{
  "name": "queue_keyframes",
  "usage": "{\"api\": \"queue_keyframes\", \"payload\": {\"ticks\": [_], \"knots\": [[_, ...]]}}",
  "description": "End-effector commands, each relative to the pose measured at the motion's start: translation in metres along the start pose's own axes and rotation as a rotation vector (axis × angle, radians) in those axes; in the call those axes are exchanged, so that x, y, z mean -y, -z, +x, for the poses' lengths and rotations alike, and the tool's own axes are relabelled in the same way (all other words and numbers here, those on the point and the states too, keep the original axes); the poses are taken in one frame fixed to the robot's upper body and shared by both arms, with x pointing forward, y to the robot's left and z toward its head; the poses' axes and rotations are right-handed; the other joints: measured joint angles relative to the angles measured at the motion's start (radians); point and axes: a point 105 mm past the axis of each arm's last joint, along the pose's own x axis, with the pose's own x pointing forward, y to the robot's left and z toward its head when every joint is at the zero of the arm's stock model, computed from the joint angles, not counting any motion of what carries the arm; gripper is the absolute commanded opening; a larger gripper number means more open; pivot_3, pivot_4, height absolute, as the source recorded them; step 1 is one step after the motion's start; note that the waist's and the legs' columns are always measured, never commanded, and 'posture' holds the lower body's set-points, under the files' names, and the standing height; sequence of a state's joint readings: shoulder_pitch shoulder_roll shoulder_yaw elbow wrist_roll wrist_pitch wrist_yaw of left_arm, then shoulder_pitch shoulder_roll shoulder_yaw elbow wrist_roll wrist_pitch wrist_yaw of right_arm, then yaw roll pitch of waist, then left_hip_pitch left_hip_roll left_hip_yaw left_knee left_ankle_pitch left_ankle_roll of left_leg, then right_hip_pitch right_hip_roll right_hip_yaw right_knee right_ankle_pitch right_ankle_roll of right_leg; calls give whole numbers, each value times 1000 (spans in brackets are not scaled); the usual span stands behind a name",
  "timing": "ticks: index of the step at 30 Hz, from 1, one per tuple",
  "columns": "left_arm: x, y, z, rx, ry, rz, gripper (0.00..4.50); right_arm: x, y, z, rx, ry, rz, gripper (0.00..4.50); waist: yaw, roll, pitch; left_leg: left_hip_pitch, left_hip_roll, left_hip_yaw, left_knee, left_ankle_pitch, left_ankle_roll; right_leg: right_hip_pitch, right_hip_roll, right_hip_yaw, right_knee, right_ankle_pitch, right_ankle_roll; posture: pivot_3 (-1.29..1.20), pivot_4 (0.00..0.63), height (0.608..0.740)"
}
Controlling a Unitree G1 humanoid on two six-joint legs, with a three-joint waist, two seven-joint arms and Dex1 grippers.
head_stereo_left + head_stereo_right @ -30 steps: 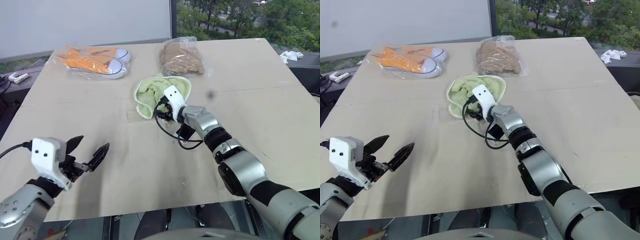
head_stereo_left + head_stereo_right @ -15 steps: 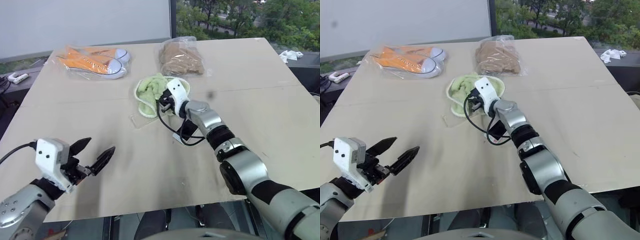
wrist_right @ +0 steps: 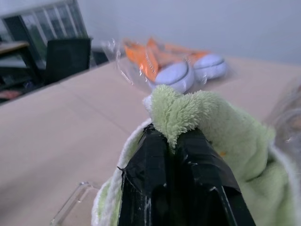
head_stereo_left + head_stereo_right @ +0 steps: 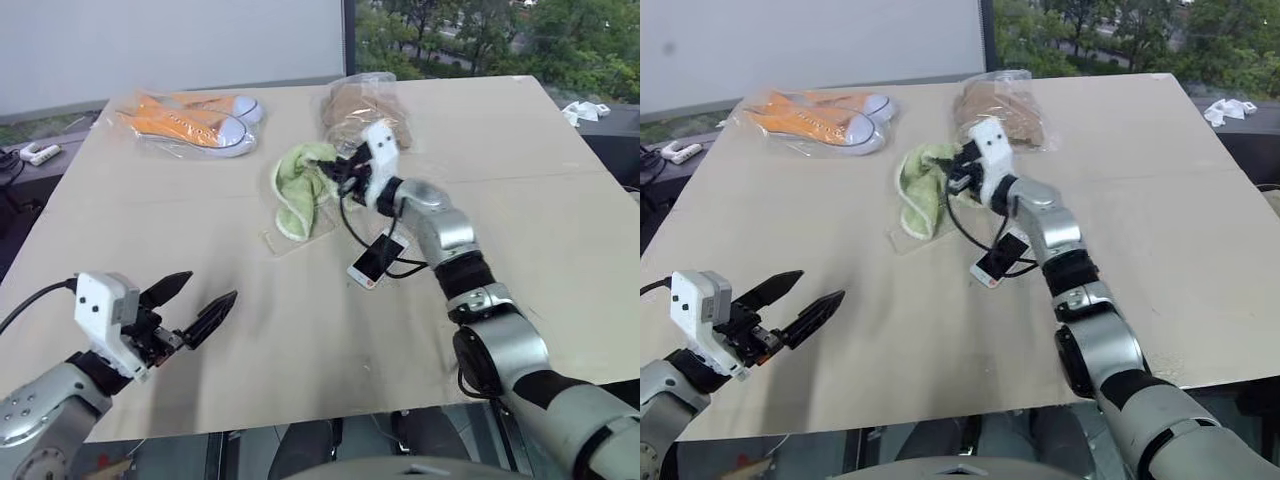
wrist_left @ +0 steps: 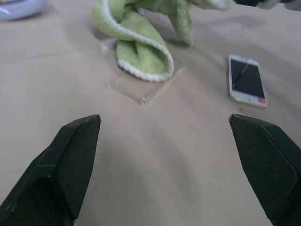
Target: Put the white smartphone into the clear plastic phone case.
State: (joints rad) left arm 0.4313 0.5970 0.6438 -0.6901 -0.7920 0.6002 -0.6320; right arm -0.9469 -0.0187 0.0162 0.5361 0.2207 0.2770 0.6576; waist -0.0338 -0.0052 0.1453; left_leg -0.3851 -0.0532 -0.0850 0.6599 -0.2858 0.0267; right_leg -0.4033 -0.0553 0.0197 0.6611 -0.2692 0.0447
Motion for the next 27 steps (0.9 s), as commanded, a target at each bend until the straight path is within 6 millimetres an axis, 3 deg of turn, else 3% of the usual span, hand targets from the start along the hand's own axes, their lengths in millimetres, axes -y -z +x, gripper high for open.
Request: {"api": "queue_keyframes", "payload": {"ticks": [1, 8, 11, 16, 25, 27], "knots": [[6, -19, 8, 99, 66, 3, 4500, 16, -45, -26, 138, 15, -22, 82, 2, 0, 0, 0, 0, 0, 0, 0, 0, 0, 0, 0, 0, 0, 0, 0, 150, 740], [16, -42, 28, 199, 181, 6, 4500, 54, -83, -107, 151, 115, -106, 82, 0, 0, 0, -1, 0, 0, -1, 0, 0, 0, 0, 1, 0, 0, 0, 0, 150, 740], [28, -46, 41, 204, 267, -3, 4500, 70, -85, -157, 49, 170, -159, 82, 9, 1, 1, -2, 0, 1, -1, 0, 0, -1, 0, 1, -1, 0, 0, 0, 150, 740], [39, -45, 60, 196, 381, -14, 4500, 85, -108, -227, 7, 311, -177, 82, 17, 2, 1, -2, 1, 3, -1, 0, 1, -1, 0, 3, -1, 0, 0, 0, 150, 740], [58, -47, 79, 177, 552, -23, 4500, 111, -113, -328, -144, 621, -268, 82, 22, 1, 1, -2, 2, 5, 0, 0, 1, -1, 0, 5, -1, 0, 0, 0, 150, 740], [57, -45, 81, 168, 559, -19, 4500, 115, -107, -339, -194, 652, -289, 82, 21, 1, 1, -2, 2, 6, 0, 0, 1, -1, 1, 5, 0, 0, 0, 0, 150, 740]]}}
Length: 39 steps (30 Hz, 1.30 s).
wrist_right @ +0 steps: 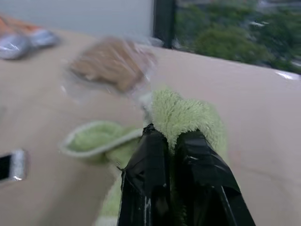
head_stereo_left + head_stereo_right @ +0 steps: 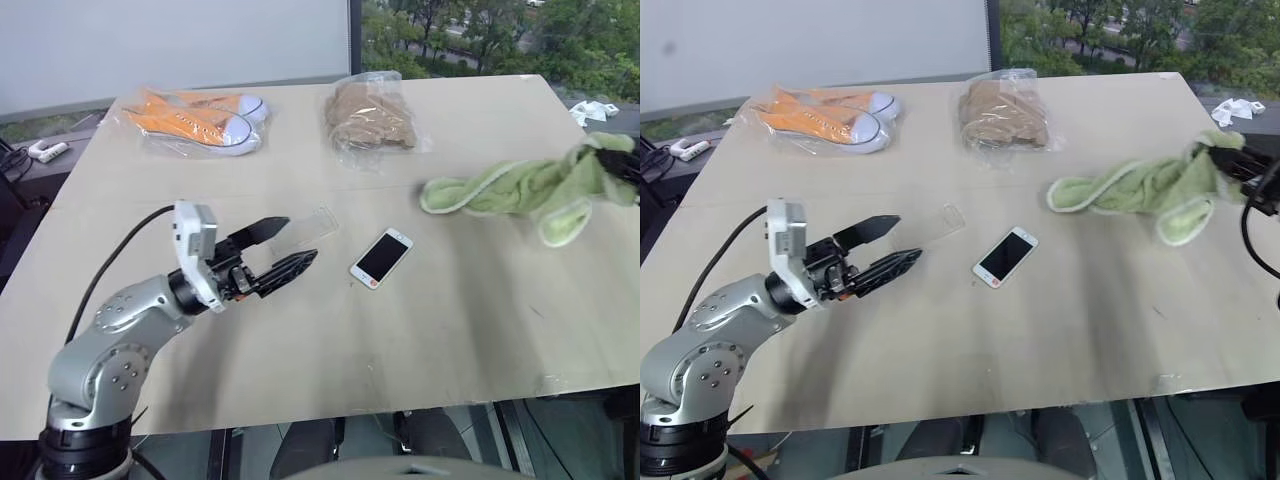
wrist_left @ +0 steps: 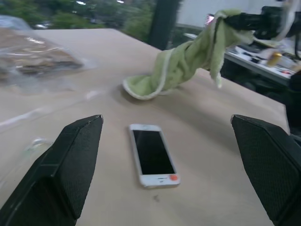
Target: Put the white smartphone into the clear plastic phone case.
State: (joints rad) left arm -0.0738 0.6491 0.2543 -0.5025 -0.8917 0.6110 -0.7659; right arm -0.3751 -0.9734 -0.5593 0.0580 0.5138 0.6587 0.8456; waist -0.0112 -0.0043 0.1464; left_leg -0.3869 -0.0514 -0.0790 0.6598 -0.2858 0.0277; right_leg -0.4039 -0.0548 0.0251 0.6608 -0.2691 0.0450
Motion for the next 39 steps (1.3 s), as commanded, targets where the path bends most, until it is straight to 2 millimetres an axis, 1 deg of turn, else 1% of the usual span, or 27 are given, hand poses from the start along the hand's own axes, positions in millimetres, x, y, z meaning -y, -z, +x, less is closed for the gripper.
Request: {"api": "queue_keyframes", "payload": {"ticks": [1, 4, 7, 8, 10, 11, 12, 14, 16, 17, 18, 20, 21, 22, 23, 24, 26, 28, 29, 31, 32, 33, 35, 37, 39], "knots": [[-1, -2, 0, -13, 20, 22, 4500, 15, -11, -15, 18, 62, -92, 82, -3, 0, 0, 0, 0, 0, 0, 0, 0, 0, 0, 0, 0, 0, 0, 0, 150, 740], [-2, -1, -1, -21, 18, 28, 4500, 9, -4, -14, -42, 24, -137, 1141, -4, 0, 0, 2, 1, 2, 0, 0, 0, 0, 1, 2, 1, 0, 0, 0, 150, 740], [-4, 0, -2, -26, 7, 33, 4500, 8, -1, -17, -72, 4, -152, 2463, -1, 0, 0, 2, 1, 2, 1, 0, 0, 1, 1, 2, 1, 0, 0, 0, 150, 740], [-4, 0, -2, -27, 4, 34, 4500, 8, -1, -17, -75, -1, -153, 2983, 0, 0, 0, 2, 1, 2, 1, 0, 0, 1, 1, 2, 1, 0, 0, 0, 150, 740], [-5, 2, -4, -34, -8, 35, 4500, 7, -4, -17, -73, -17, -154, 3894, 1, 0, 0, 2, 1, 2, 1, 0, 0, 1, 1, 2, 1, 0, 0, 0, 150, 740], [-5, 3, -6, -37, -14, 35, 4500, 7, -7, -17, -63, -19, -159, 4277, 1, 0, 0, 2, 1, 2, 1, 0, 0, 1, 1, 2, 1, 0, 0, 0, 150, 740], [-6, 4, -7, -40, -20, 35, 4500, 8, -12, -16, -40, -16, -161, 4467, 0, 0, 0, 1, 1, 2, 1, 0, 0, 1, 1, 2, 0, 0, 0, 0, 150, 740], [-6, 5, -8, -44, -30, 36, 4500, 4, -26, -13, 29, -35, -132, 4467, -2, 0, 0, 2, 1, 2, 1, 0, 0, 1, 1, 2, 0, 0, 0, 0, 150, 740], [-7, 6, -9, -45, -38, 36, 4500, 2, -35, -10, 86, -46, -106, 4467, -1, 0, 0, 2, 1, 2, 1, 0, 0, 1, 1, 2, 1, 0, 0, 0, 150, 740], [-7, 6, -9, -46, -40, 37, 4500, 2, -36, -8, 102, -49, -88, 4467, -1, 0, 0, 2, 1, 2, 1, 0, 0, 1, 1, 2, 1, 0, 0, 0, 150, 740], [-7, 6, -9, -46, -42, 37, 4500, 3, -32, -7, 83, -43, -90, 4467, 1, 0, 0, 2, 1, 2, 1, 0, 0, 1, 1, 2, 1, 0, 0, 0, 150, 740], [-7, 6, -9, -46, -46, 38, 4500, 0, 10, -11, -165, -82, -236, 4467, 9, -1, 0, 2, 1, 2, 1, 0, 0, 1, 1, 1, 0, 0, 0, 0, 150, 740], [-8, 6, -10, -47, -47, 39, 4500, -2, 34, -18, -317, -123, -311, 4467, 17, -1, 0, 1, 1, 1, 1, 0, 0, 1, 0, 0, 0, 0, 0, 0, 150, 740], [-8, 7, -10, -48, -49, 40, 4500, -4, 49, -25, -418, -156, -372, 4467, 28, -1, 0, 1, 1, 1, 1, -1, 1, 1, 0, 0, -1, 0, 0, 0, 150, 740], [-8, 7, -10, -50, -52, 42, 4500, -2, 55, -28, -467, -162, -421, 4467, 31, -1, 0, -1, 1, 0, 2, -1, 2, 1, 0, -1, -2, 0, 0, 0, 150, 740], [-8, 7, -11, -53, -54, 43, 4500, 1, 55, -30, -485, -155, -470, 4467, 29, -1, 1, -2, 1, 0, 2, -1, 2, 1, 0, -2, -3, 0, 0, 0, 150, 740], [-8, 8, -12, -55, -58, 43, 4500, 2, 36, -22, -382, -127, -471, 4467, 21, 4, 3, -5, 1, 1, 8, -1, 2, -1, 0, -1, 0, 0, 1, 0, 150, 740], [-8, 8, -12, -58, -60, 44, 4500, 2, 12, -12, -241, -83, -444, 4467, 3, 5, 3, -3, 1, 4, 9, -1, 2, -1, 1, 3, 1, 2, 3, 0, 150, 740], [-9, 8, -13, -59, -61, 44, 4500, 4, 7, -10, -219, -65, -461, 4467, -3, 5, 4, -2, 1, 4, 9, -1, 2, 0, 1, 3, 2, 2, 3, 0, 150, 740], [-9, 8, -13, -61, -63, 46, 4500, 12, 6, -10, -226, -36, -530, 4467, -2, 3, 4, 6, 1, 4, 7, -2, 2, 8, 2, 3, 1, 2, 2, 0, 150, 740], [-9, 8, -13, -61, -65, 46, 4500, 19, -1, -8, -190, 12, -538, 4467, -1, 2, 5, 8, 2, 2, 7, -2, 3, 10, 2, 1, 0, 2, 2, 0, 150, 740], [-9, 8, -14, -62, -67, 47, 4500, 21, -7, -7, -152, 35, -518, 4467, 1, 1, 5, 7, 2, 2, 7, -2, 3, 10, 2, 1, 0, 2, 2, 0, 150, 740], [-10, 9, -15, -65, -72, 46, 4500, 20, -7, -6, -131, 24, -485, 4467, 4, 1, 5, 6, 1, 2, 8, -2, 3, 10, 1, 1, -1, 2, 2, 0, 150, 740], [-10, 10, -16, -69, -77, 45, 4500, 22, -3, -6, -141, 19, -501, 4467, 7, 1, 5, 5, 1, 2, 8, -2, 3, 9, 0, 0, -1, 2, 3, 0, 150, 740], [-11, 11, -18, -74, -86, 42, 4500, 18, -14, -2, -49, 18, -416, 4467, 6, 1, 5, 4, 1, 2, 8, -2, 3, 8, 0, 1, -2, 2, 3, 0, 150, 740]]}}
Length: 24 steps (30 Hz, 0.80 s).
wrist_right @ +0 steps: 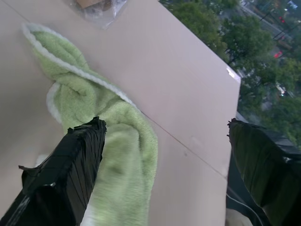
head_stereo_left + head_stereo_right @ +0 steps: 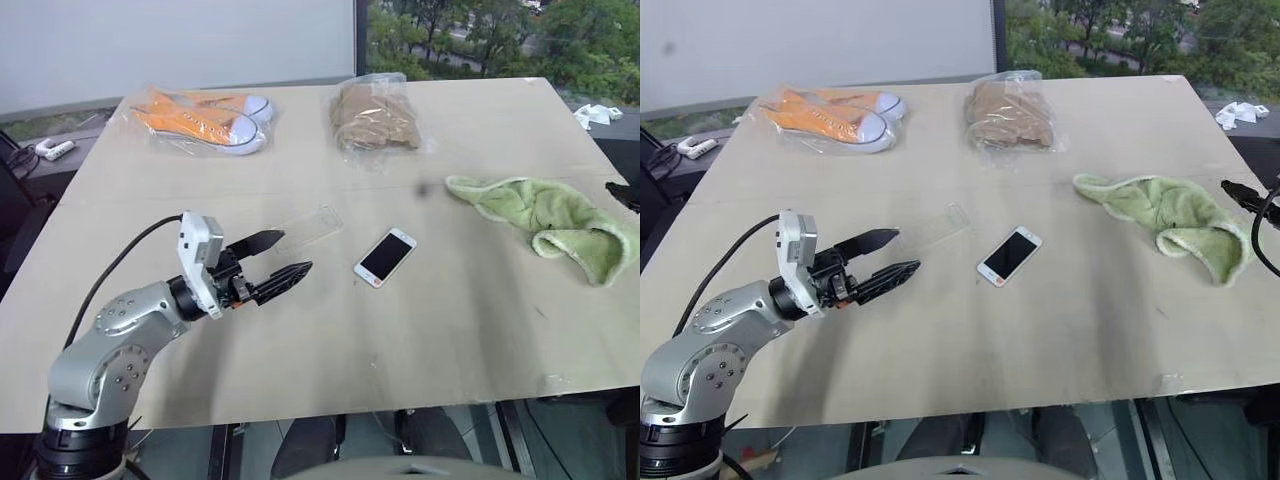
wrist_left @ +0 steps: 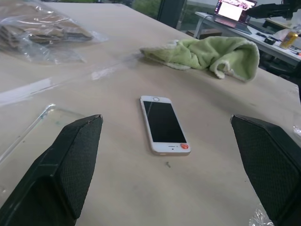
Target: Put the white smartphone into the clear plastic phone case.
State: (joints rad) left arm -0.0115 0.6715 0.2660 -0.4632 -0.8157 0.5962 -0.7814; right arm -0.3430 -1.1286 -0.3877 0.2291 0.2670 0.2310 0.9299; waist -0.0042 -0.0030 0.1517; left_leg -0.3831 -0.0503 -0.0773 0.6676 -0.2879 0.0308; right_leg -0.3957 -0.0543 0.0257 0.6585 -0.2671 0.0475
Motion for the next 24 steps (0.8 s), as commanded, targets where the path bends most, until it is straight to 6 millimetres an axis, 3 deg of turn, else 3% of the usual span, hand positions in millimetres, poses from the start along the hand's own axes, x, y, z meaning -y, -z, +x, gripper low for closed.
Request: {"api": "queue_keyframes", "payload": {"ticks": [1, 4, 6, 8, 10, 12, 17, 24], "knots": [[1, -7, -4, 7, -11, 45, 4500, 5, -32, -2, 186, 17, 100, 4467, -3, 0, 0, 0, 0, 0, 0, 0, 0, 0, 0, 0, -1, 0, 0, 0, 150, 740], [-5, 0, -6, -21, -56, 49, 4500, -33, -53, 6, 322, -159, 244, 4467, -9, 0, 0, 0, 1, 0, -1, 0, 0, 0, 0, 1, 0, 0, 0, 0, 150, 740], [-11, 5, -6, -46, -91, 62, 4500, -59, -56, 7, 360, -266, 308, 4467, -6, 0, 0, 0, 1, 0, -1, 0, 0, 0, 1, 0, 0, 0, 0, 0, 150, 740], [-17, 12, -5, -84, -127, 82, 4500, -91, -51, 6, 347, -384, 390, 4467, 6, 0, 0, 0, 1, -1, -1, 0, 1, 0, 0, -1, 0, 0, 0, 0, 150, 740], [-22, 16, 0, -104, -150, 101, 4500, -140, -39, 1, 290, -538, 425, 4467, 18, 0, 0, -1, 1, -2, 0, -1, 1, 0, 0, -1, 0, 0, 0, 0, 150, 740], [-30, 20, 4, -129, -177, 135, 4500, -168, -40, -7, 302, -628, 442, 4467, 30, -2, -1, -1, 0, -4, 0, -1, 1, 0, -1, -3, -1, 0, 0, 0, 150, 740], [-48, 25, 17, -152, -203, 175, 4500, -199, -47, -20, 344, -707, 394, 4467, 22, -1, -1, -2, -2, -3, 1, -1, 1, 0, -1, -2, -1, 1, 2, 0, 150, 740], [-72, 38, 47, -220, -161, 209, 4500, -197, -46, -23, 381, -659, 354, 4467, 19, -2, -1, 0, -2, -4, 1, -1, 1, 1, 0, -3, 1, 1, 2, 0, 150, 740]]}}
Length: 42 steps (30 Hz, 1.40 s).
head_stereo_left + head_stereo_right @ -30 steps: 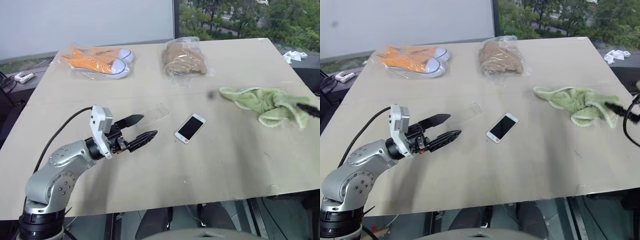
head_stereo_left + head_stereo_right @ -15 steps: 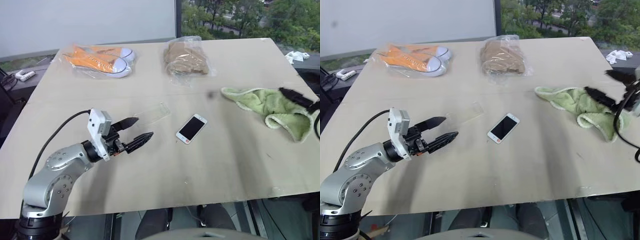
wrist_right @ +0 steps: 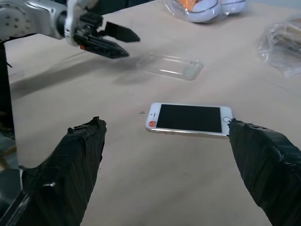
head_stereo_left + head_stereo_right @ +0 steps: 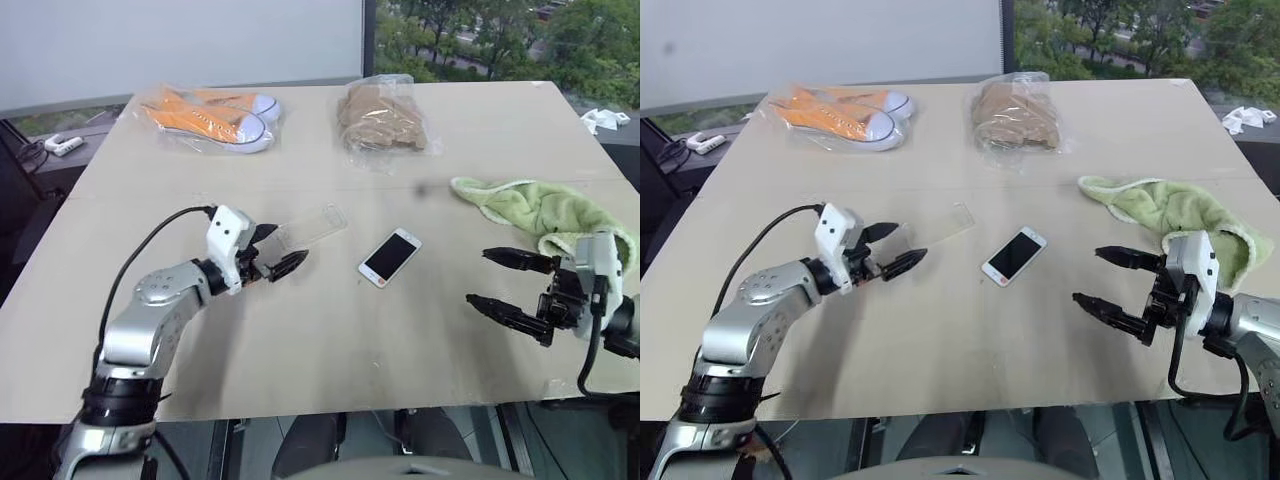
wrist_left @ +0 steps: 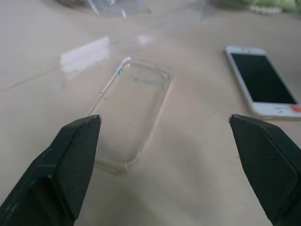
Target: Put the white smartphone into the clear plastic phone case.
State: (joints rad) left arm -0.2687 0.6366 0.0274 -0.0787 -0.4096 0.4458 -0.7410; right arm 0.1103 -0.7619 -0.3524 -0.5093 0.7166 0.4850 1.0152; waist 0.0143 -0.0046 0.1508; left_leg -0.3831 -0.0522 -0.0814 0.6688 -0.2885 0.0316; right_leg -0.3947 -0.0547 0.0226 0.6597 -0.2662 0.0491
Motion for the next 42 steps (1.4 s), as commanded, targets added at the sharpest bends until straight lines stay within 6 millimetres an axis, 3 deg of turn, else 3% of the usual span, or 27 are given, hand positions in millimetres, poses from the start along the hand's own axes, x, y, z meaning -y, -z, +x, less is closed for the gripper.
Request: {"api": "queue_keyframes", "payload": {"ticks": [1, 7, 12, 14, 16, 22, 29, 42], "knots": [[-7, -3, 17, -2, 20, 52, 4500, -1, -7, -3, 11, 8, -67, 4467, 1, 0, 0, 0, 0, 0, 0, 0, 0, 0, 0, 0, 0, 0, 0, 0, 150, 740], [-8, 7, 51, -74, 86, 65, 4500, -4, -10, 0, 25, 37, -82, 4467, 0, -2, 1, -1, -1, 0, 1, 0, 0, -1, 0, 0, 0, 0, 0, 0, 150, 740], [-1, 28, 58, -205, 185, 60, 4500, -4, -8, 4, 12, 51, -83, 4467, -2, -3, 1, 0, -1, 0, 1, 0, 0, -1, 0, 0, 0, 0, 0, 0, 150, 740], [-4, 28, 60, -217, 184, 64, 3584, -4, -8, 5, 13, 53, -83, 4500, -1, -4, 0, 0, -1, 0, 1, 0, 0, -1, 0, 0, 1, 0, 0, 0, 150, 740], [-5, 25, 61, -214, 188, 64, 2952, -4, -10, 6, 17, 54, -84, 4500, -2, -4, 0, 0, -1, 0, 2, 0, 0, 0, 0, 0, 1, 0, 0, 0, 150, 740], [-7, 30, 54, -233, 205, 29, 51, -4, -12, 10, 24, 48, -86, 4500, -2, -4, 0, 0, -1, 0, 2, 0, 0, 0, 0, 0, 2, 0, 0, 0, 150, 740], [-11, 38, 42, -251, 193, -6, 51, -4, -15, 13, 44, 26, -92, 4500, -14, -5, -1, 1, -1, 0, 2, 0, 0, 0, 0, 1, 2, 0, 0, 0, 150, 740], [10, 21, 19, -150, 311, -6, 51, -9, -23, 15, 83, -30, -96, 4500, -25, -5, -1, 0, 0, 0, 1, 0, 0, 0, 0, 1, 1, 0, 0, 0, 150, 740]]}}
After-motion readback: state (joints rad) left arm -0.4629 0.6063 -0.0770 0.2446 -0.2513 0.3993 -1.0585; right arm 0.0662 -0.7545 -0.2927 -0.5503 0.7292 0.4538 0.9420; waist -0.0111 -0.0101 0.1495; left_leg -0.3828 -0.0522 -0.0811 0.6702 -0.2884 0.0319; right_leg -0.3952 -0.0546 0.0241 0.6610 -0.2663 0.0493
